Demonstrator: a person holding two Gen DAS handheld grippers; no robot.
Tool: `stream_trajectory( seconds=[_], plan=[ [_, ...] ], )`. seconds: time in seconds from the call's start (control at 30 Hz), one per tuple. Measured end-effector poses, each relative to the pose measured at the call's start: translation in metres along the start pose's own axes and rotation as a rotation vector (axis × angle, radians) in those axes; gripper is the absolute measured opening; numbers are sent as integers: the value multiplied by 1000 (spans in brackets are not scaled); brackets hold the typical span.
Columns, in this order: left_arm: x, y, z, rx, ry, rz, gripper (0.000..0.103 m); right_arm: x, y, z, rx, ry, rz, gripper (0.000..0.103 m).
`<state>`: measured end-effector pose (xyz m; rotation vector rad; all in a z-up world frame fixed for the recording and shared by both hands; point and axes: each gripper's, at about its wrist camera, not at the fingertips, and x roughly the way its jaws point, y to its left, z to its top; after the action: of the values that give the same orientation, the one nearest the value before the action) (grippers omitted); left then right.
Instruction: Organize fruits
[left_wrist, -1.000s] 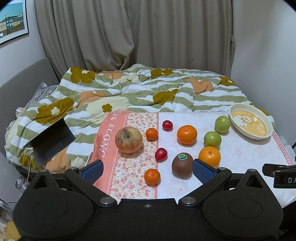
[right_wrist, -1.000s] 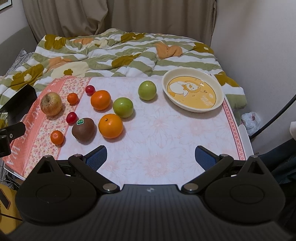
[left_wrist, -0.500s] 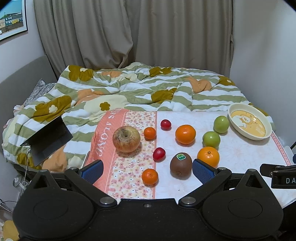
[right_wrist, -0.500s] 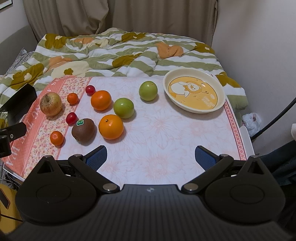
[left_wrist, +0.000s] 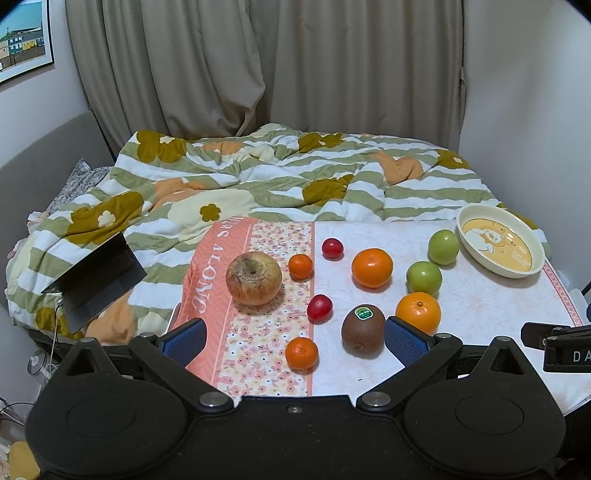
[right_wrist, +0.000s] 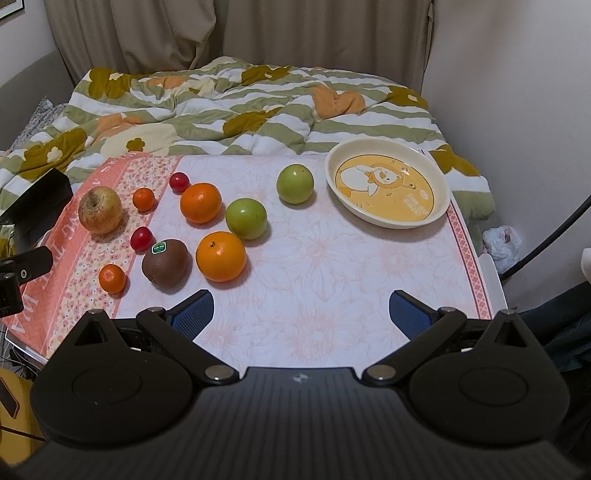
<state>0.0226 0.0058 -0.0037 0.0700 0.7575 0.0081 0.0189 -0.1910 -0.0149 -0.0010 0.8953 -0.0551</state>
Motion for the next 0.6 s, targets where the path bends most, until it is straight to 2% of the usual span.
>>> stream_trajectory(
  seconds=[0.6],
  plan=[
    [-6, 9, 1, -19, -19, -20, 103, -5, 2, 4, -3, -9, -2, 103]
  ],
)
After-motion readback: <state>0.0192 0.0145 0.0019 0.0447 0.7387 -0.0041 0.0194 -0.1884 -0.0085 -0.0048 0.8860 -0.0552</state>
